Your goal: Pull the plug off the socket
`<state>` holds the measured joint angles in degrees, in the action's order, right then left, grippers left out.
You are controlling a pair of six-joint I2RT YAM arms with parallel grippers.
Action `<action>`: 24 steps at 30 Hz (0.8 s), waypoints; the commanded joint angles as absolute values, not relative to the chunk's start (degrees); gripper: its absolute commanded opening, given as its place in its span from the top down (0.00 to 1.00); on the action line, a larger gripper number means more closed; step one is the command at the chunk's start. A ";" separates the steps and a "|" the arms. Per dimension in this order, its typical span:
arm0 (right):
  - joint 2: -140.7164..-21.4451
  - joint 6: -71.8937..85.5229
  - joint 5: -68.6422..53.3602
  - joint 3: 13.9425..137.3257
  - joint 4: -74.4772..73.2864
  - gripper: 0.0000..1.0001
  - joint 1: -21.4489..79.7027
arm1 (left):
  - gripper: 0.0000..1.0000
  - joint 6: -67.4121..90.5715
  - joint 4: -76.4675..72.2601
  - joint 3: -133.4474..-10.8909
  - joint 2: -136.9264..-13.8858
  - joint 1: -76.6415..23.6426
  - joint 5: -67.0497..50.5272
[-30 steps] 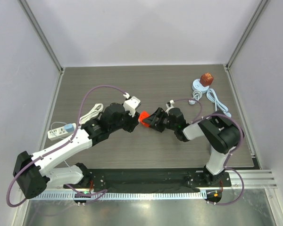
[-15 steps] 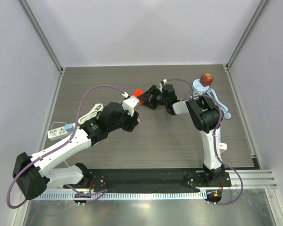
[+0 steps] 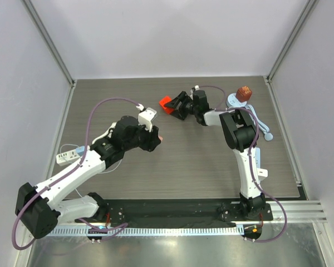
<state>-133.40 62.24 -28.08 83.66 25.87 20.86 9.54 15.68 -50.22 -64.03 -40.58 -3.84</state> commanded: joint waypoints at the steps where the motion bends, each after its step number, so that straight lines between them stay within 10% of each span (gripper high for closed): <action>1: -133.16 62.67 -25.84 81.83 25.83 0.28 21.09 | 1.00 11.42 12.04 -51.33 -64.51 -38.50 -6.85; 24: -110.50 45.74 -17.42 60.66 9.08 0.04 21.88 | 1.00 12.30 14.32 -53.35 -79.09 -37.71 -13.88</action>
